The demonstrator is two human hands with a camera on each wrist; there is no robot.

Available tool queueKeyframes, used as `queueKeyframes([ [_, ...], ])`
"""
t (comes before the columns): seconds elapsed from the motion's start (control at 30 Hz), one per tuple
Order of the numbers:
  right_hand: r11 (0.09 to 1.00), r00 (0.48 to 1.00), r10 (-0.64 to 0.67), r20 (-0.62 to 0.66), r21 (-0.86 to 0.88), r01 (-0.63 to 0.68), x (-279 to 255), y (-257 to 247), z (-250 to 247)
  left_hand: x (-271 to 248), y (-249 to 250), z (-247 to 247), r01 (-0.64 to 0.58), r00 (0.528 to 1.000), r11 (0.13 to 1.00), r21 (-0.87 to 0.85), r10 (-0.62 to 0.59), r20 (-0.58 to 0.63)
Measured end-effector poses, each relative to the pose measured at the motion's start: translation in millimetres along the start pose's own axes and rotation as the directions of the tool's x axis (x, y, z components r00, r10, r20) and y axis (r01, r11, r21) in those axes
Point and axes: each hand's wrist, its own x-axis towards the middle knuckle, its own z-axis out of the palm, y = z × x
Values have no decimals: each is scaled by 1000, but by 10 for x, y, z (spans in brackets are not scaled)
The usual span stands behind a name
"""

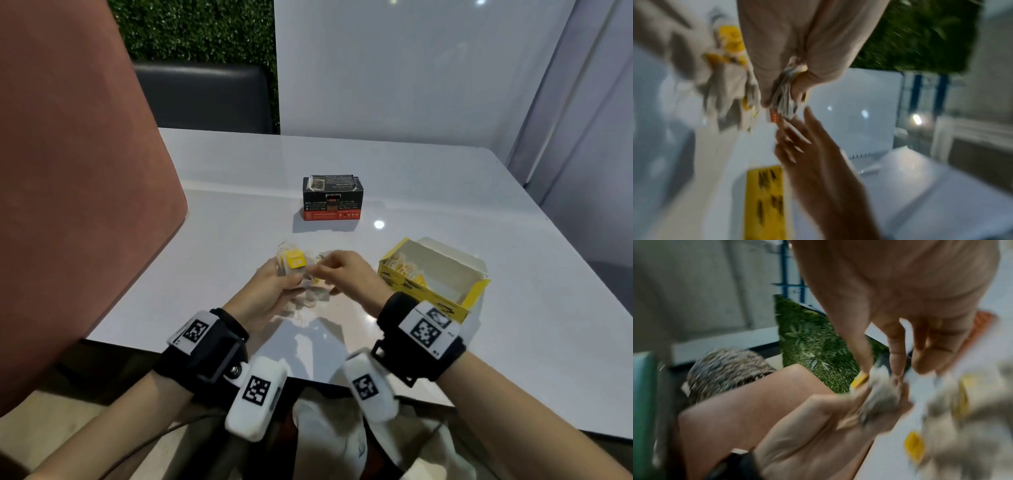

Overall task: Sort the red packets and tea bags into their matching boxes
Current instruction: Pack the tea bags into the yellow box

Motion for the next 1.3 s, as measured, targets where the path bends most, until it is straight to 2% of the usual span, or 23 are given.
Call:
queueKeyframes([
  [0.07, 976, 996, -43, 76, -208, 57, 19, -58, -239, -14, 69, 24, -20, 999, 993, 120, 17, 29],
  [0.17, 972, 965, -77, 249, -195, 128, 21, -153, -531, -28, 200, 202, -65, 991, 902, 428, 7, 136],
  [0.23, 956, 950, -107, 294, -232, 180, 18, -204, -705, 19, 274, 338, -156, 975, 816, 556, 39, 217],
  [0.3, 933, 965, -135, 225, -300, 200, -2, -236, -857, 99, 352, 491, -208, 962, 800, 563, 62, 267],
  [0.37, 900, 978, -177, 109, -384, 206, -14, -228, -1002, 217, 409, 654, -213, 961, 806, 552, 72, 266],
  [0.47, 826, 962, -273, 10, -510, 240, -58, -179, -1200, 415, 429, 917, -231, 960, 766, 601, 80, 267],
  [0.53, 784, 955, -295, -20, -577, 230, -106, -99, -1330, 514, 414, 1075, -224, 955, 720, 657, 28, 296],
  [0.6, 716, 954, -298, -20, -666, 209, -147, 14, -1469, 592, 384, 1156, -229, 951, 602, 765, -28, 307],
  [0.67, 613, 973, -230, 14, -775, 156, -163, 161, -1592, 672, 323, 1140, -251, 951, 460, 852, -48, 306],
  [0.73, 505, 992, -118, 51, -857, 104, -158, 322, -1647, 733, 239, 1083, -242, 953, 403, 883, -74, 295],
  [0.87, 471, 988, 26, 150, -874, 120, -131, 521, -1548, 782, 88, 1019, -223, 951, 448, 865, -93, 294],
  [1.0, 494, 968, 104, 228, -857, 149, -114, 616, -1388, 839, 11, 1021, -196, 960, 499, 844, -78, 269],
  [1.17, 526, 983, 33, 181, -840, 137, -44, 655, -1288, 890, -42, 1052, -173, 971, 507, 844, -54, 232],
  [1.23, 561, 987, 44, 152, -821, 101, -31, 668, -1278, 901, -51, 1049, -160, 974, 518, 840, -55, 219],
  [1.3, 627, 990, 103, 100, -779, 13, -49, 672, -1323, 909, -50, 1035, -133, 977, 554, 822, -65, 202],
])
